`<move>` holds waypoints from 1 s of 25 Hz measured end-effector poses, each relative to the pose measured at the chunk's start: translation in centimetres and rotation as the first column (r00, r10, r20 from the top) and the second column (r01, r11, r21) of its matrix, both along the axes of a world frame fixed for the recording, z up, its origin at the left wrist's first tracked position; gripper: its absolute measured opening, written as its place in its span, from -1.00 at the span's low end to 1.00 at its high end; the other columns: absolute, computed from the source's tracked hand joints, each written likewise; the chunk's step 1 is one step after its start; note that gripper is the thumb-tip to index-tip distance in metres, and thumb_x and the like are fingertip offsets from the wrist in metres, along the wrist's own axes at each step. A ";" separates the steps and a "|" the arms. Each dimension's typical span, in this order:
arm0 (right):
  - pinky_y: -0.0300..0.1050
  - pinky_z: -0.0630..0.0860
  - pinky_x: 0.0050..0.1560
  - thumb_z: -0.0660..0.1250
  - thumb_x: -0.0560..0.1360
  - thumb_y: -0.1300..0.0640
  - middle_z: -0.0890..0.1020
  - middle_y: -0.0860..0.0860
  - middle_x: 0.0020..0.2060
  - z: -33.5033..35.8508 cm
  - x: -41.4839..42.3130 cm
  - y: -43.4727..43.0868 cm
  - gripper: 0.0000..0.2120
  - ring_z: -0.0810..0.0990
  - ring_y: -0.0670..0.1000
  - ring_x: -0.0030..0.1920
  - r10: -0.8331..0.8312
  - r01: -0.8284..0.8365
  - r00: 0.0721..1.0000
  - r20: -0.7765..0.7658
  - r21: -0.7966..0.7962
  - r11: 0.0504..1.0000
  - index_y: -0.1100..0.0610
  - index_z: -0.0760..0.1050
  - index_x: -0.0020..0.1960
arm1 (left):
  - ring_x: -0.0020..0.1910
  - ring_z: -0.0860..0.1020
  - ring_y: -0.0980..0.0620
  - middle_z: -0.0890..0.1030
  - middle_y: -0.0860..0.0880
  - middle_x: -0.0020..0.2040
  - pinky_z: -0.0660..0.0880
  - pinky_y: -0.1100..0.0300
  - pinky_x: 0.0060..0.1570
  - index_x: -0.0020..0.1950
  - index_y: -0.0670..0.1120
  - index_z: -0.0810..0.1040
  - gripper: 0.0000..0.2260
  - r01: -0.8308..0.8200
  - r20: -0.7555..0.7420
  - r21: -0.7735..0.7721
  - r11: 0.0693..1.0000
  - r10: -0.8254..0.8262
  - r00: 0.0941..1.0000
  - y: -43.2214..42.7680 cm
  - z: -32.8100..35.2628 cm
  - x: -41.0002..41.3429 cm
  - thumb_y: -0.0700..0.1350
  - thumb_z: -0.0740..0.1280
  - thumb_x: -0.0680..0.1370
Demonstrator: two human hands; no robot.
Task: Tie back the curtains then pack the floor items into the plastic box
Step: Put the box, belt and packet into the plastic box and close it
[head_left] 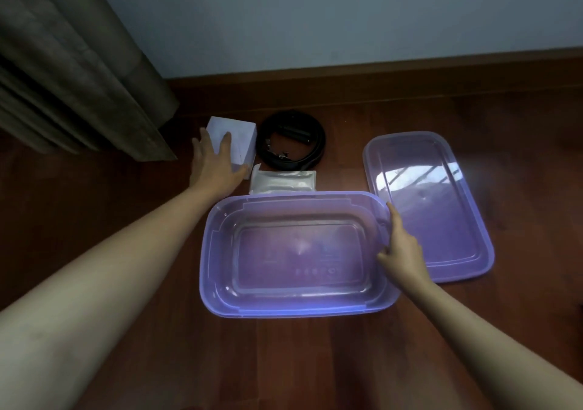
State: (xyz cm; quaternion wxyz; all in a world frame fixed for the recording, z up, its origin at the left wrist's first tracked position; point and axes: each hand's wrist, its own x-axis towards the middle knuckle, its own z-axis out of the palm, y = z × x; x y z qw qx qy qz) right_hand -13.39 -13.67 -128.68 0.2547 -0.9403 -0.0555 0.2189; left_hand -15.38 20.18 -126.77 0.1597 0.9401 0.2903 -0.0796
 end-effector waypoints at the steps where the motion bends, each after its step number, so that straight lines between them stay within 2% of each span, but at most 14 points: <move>1: -0.03 0.32 -0.22 0.18 0.33 0.42 0.58 0.28 -0.15 -0.1 0.0 0.0 -0.14 0.54 0.34 -0.09 -0.002 0.002 1.000 0.002 0.012 1.000 0.00 -0.03 0.53 | 0.50 -0.19 -0.28 -0.22 -0.19 0.54 0.00 -0.21 0.43 0.53 0.01 -0.01 -0.28 -0.017 -0.028 0.009 1.000 0.017 0.999 0.4 -0.3 0.4 0.21 0.25 0.51; 4: -0.01 0.36 -0.23 0.16 0.33 0.43 0.59 0.27 -0.13 -0.3 0.1 0.1 -0.15 0.55 0.33 -0.10 -0.017 0.016 1.000 0.012 0.042 0.999 -0.01 -0.01 0.52 | 0.48 -0.09 -0.37 -0.18 -0.22 0.54 0.05 -0.28 0.38 0.45 0.04 0.14 -0.32 -0.076 -0.075 -0.040 0.996 0.073 0.995 1.4 -1.1 1.3 0.26 0.30 0.45; 8: -0.03 0.33 -0.24 0.16 0.34 0.43 0.55 0.24 -0.18 -0.3 0.1 0.2 -0.16 0.53 0.32 -0.12 -0.011 0.010 1.000 0.029 0.019 1.000 0.00 -0.01 0.53 | 0.36 0.14 -0.36 0.06 -0.25 0.46 0.31 -0.17 0.23 0.33 0.01 0.25 -0.45 -0.130 0.008 -0.116 0.985 0.132 0.991 1.3 -1.2 1.6 0.12 0.38 0.44; 11: -0.03 0.33 -0.25 0.16 0.34 0.42 0.49 0.17 -0.23 -0.3 0.0 0.2 -0.16 0.53 0.31 -0.13 -0.017 0.017 1.000 0.021 0.012 1.000 -0.02 -0.02 0.53 | 0.34 0.13 -0.33 0.10 -0.25 0.44 0.36 -0.12 0.19 0.29 -0.04 0.31 -0.46 -0.150 0.214 -0.054 0.987 0.158 0.964 0.0 -0.2 1.5 0.04 0.43 0.40; 14: -0.02 0.34 -0.23 0.16 0.34 0.42 0.55 0.23 -0.18 -0.3 0.1 0.2 -0.15 0.53 0.33 -0.11 -0.024 0.023 1.000 0.018 0.023 0.999 -0.03 -0.01 0.53 | 0.34 0.15 -0.30 0.10 -0.26 0.47 0.32 -0.02 0.18 0.29 -0.07 0.36 -0.42 -0.135 0.445 0.008 0.991 0.118 0.888 -1.6 1.4 0.3 0.09 0.44 0.36; 18: -0.02 0.35 -0.23 0.16 0.35 0.43 0.53 0.20 -0.20 -0.3 -0.1 0.1 -0.16 0.53 0.31 -0.13 -0.023 0.022 0.999 0.024 0.028 0.999 -0.04 -0.01 0.52 | 0.37 0.21 -0.18 0.20 -0.19 0.43 0.28 0.12 0.17 0.27 -0.03 0.32 -0.42 -0.045 0.674 -0.137 0.989 0.126 0.728 -4.0 4.8 -3.1 0.20 0.32 0.33; 21: -0.01 0.35 -0.22 0.16 0.35 0.42 0.59 0.27 -0.12 -0.5 0.0 0.2 -0.17 0.54 0.33 -0.10 -0.025 0.024 0.999 0.023 0.043 0.999 -0.04 0.00 0.52 | 0.37 0.28 -0.12 0.25 -0.16 0.39 0.41 -0.01 0.21 0.24 0.04 0.29 -0.48 0.076 0.752 -0.191 0.979 0.096 0.652 -5.2 6.3 -6.2 0.16 0.34 0.35; 22: -0.01 0.36 -0.22 0.16 0.34 0.42 0.60 0.28 -0.10 -0.5 0.0 0.1 -0.16 0.54 0.34 -0.10 -0.025 0.023 0.999 0.025 0.045 0.999 -0.04 0.01 0.52 | 0.34 0.34 -0.09 0.31 -0.13 0.35 0.45 -0.08 0.19 0.22 0.08 0.32 -0.52 0.149 0.756 -0.297 0.943 0.136 0.641 -5.7 6.6 -6.8 0.14 0.34 0.36; 23: -0.01 0.36 -0.21 0.17 0.33 0.42 0.60 0.28 -0.09 -0.5 0.0 0.1 -0.16 0.54 0.35 -0.09 -0.025 0.023 0.999 0.025 0.046 0.999 -0.03 0.01 0.52 | 0.26 0.43 -0.03 0.40 -0.06 0.28 0.49 -0.11 0.15 0.19 0.12 0.35 -0.56 0.205 0.724 -0.468 0.860 0.240 0.646 -6.4 6.9 -7.1 0.14 0.33 0.35; 24: -0.02 0.35 -0.21 0.17 0.33 0.42 0.60 0.28 -0.08 -0.5 0.0 0.0 -0.15 0.54 0.35 -0.09 -0.025 0.024 0.999 0.027 0.046 0.999 -0.03 0.01 0.52 | 0.15 0.52 0.04 0.48 0.01 0.17 0.53 -0.07 0.08 0.14 0.14 0.39 -0.59 0.227 0.625 -0.679 0.698 0.388 0.677 -7.3 7.1 -7.2 0.14 0.32 0.33; 25: -0.02 0.34 -0.21 0.18 0.33 0.42 0.60 0.29 -0.07 -0.4 0.0 0.0 -0.15 0.54 0.34 -0.08 -0.026 0.025 0.999 0.025 0.046 0.999 -0.02 0.01 0.52 | 0.00 0.57 0.07 0.54 0.04 0.04 0.54 0.00 0.00 0.09 0.11 0.43 -0.61 0.197 0.444 -0.867 0.459 0.528 0.724 -8.2 7.0 -7.3 0.15 0.32 0.29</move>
